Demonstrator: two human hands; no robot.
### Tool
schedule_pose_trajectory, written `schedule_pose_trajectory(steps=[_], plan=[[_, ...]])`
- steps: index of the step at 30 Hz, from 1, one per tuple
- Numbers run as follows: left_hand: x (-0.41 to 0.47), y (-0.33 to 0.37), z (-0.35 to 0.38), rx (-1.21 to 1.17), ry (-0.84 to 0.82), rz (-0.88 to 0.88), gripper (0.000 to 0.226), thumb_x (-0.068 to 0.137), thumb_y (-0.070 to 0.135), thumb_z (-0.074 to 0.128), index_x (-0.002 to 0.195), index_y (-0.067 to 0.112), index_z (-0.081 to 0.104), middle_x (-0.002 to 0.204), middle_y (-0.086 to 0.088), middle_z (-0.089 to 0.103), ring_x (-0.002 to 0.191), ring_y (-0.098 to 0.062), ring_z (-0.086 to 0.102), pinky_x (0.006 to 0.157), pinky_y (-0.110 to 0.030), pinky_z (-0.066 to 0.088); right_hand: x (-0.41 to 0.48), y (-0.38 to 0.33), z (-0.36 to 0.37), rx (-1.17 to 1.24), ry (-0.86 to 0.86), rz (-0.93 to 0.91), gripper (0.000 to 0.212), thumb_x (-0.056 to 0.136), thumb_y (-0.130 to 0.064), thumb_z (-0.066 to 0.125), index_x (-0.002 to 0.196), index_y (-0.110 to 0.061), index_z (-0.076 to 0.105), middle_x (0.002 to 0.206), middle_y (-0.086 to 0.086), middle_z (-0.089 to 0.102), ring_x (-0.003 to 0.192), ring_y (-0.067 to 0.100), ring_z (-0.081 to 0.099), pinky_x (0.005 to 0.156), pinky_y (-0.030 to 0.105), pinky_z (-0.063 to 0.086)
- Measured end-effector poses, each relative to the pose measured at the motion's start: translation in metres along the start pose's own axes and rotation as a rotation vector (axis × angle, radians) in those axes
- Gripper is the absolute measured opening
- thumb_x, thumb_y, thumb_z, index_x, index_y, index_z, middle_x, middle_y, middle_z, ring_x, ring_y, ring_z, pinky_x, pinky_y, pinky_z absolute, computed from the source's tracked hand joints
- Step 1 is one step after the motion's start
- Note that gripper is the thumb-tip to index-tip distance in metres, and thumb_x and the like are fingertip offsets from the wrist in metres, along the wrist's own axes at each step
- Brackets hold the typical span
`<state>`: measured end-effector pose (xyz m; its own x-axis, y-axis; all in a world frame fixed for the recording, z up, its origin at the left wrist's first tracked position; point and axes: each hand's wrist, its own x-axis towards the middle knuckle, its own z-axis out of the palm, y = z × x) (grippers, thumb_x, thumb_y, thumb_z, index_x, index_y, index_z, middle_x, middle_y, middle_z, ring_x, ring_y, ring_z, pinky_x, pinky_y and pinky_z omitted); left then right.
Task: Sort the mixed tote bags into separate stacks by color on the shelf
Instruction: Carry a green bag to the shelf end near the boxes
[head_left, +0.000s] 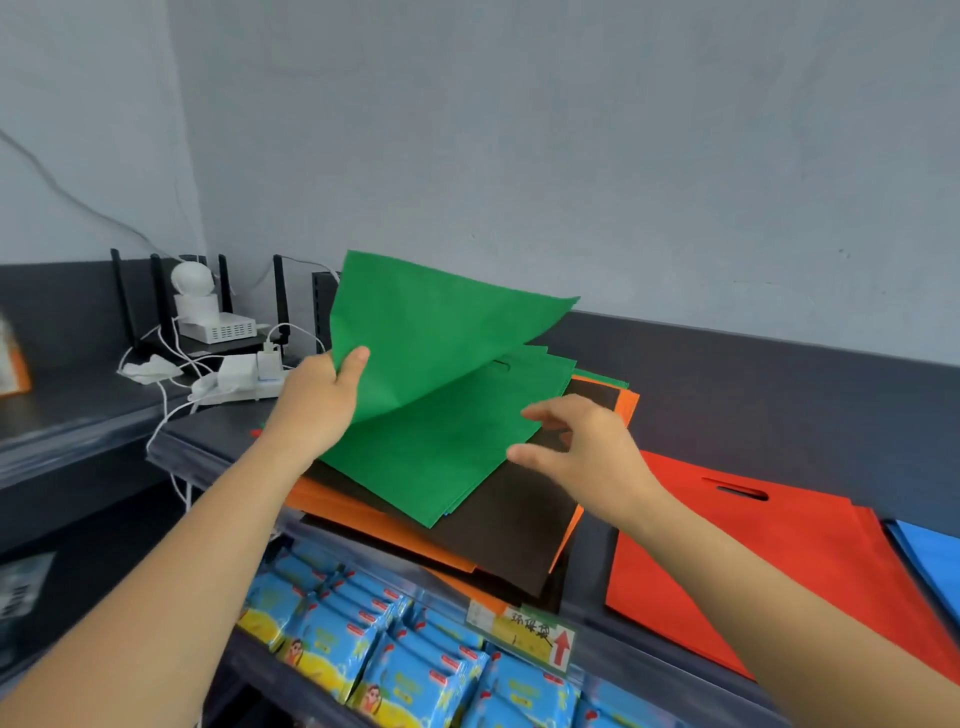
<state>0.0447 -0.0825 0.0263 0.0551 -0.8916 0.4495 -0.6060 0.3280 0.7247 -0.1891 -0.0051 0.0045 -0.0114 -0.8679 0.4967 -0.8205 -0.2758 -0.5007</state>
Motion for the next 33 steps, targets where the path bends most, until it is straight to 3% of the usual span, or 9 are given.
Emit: schedule_pose_trajectory(steps=[4,8,13,16,19,22,27,30,33], plan=[[0.007,-0.002,-0.018,0.195,0.065,0.112,0.043,0.101,0.037,0.032,0.072,0.007,0.045,0.056,-0.004,0.039,0.05,-0.017,0.038,0.047,-0.03,0.027,-0.013,-0.023,0.028,-0.128,-0.355,-0.292,0.082,0.069,-0.052,0.075,0.139,-0.021,0.044,0.143,-0.004,0.044,0.132,0.011,0.037,0.109,0.022,0.027],[0.003,-0.018,-0.019,0.287,-0.069,0.206,0.039,0.101,0.036,0.034,0.111,0.008,0.059,0.064,0.007,0.046,0.06,-0.011,0.046,0.056,-0.028,0.033,-0.016,-0.036,0.058,-0.254,-0.276,-0.459,0.045,0.086,-0.042,0.062,0.126,-0.021,0.059,0.132,-0.005,0.056,0.122,0.015,0.048,0.104,0.032,0.039],[-0.004,-0.046,-0.011,0.346,-0.329,0.21,0.052,0.097,0.044,0.036,0.129,0.007,0.053,0.123,-0.012,0.06,0.115,-0.026,0.055,0.097,-0.036,0.041,-0.004,-0.04,0.047,0.333,-0.053,-0.101,0.002,0.076,-0.021,0.077,0.078,-0.022,0.077,0.078,-0.012,0.072,0.077,0.001,0.065,0.078,0.027,0.053],[-0.01,-0.045,-0.008,0.402,-0.405,0.235,0.058,0.097,0.045,0.037,0.134,0.001,0.047,0.135,-0.015,0.052,0.124,-0.027,0.048,0.099,-0.031,0.036,0.001,-0.036,0.035,0.564,-0.062,0.11,0.016,0.064,-0.011,0.084,0.06,-0.022,0.073,0.067,-0.008,0.071,0.065,0.003,0.063,0.071,0.024,0.052],[-0.014,-0.041,-0.009,0.357,-0.502,0.308,0.072,0.08,0.063,0.041,0.129,0.012,0.056,0.132,-0.002,0.057,0.121,-0.017,0.052,0.094,-0.025,0.038,0.0,-0.03,0.031,0.619,0.011,0.213,0.015,0.061,-0.009,0.085,0.059,-0.016,0.072,0.069,0.005,0.071,0.066,0.013,0.06,0.072,0.028,0.047],[-0.014,-0.04,-0.009,0.427,-0.58,0.328,0.089,0.063,0.075,0.045,0.133,0.02,0.053,0.133,0.006,0.055,0.123,-0.013,0.049,0.1,-0.027,0.039,0.004,-0.026,0.026,0.485,0.162,0.246,0.015,0.067,-0.014,0.083,0.063,-0.022,0.071,0.062,-0.005,0.062,0.058,0.011,0.046,0.061,0.022,0.04],[-0.01,-0.041,0.004,0.429,-0.32,0.321,0.055,0.096,0.044,0.043,0.13,0.003,0.052,0.118,-0.018,0.062,0.107,-0.028,0.058,0.086,-0.031,0.041,0.004,-0.039,0.019,0.297,0.271,0.111,0.021,0.068,-0.02,0.083,0.075,-0.022,0.063,0.075,-0.007,0.059,0.061,0.004,0.05,0.059,0.015,0.04],[-0.003,-0.049,0.005,0.307,-0.247,0.176,0.05,0.097,0.043,0.041,0.121,0.002,0.057,0.105,-0.021,0.065,0.099,-0.034,0.059,0.08,-0.035,0.044,-0.004,-0.031,0.014,0.184,0.093,0.011,0.038,0.06,-0.023,0.088,0.083,-0.02,0.058,0.082,-0.004,0.058,0.076,0.012,0.056,0.07,0.022,0.046],[0.002,-0.054,0.003,0.226,-0.267,0.104,0.042,0.096,0.041,0.043,0.094,0.004,0.062,0.068,-0.006,0.058,0.067,-0.025,0.057,0.059,-0.032,0.039,-0.013,-0.019,0.017,-0.139,-0.212,-0.128,0.042,0.065,-0.032,0.084,0.102,-0.02,0.069,0.11,-0.006,0.059,0.105,0.01,0.051,0.092,0.024,0.041]])
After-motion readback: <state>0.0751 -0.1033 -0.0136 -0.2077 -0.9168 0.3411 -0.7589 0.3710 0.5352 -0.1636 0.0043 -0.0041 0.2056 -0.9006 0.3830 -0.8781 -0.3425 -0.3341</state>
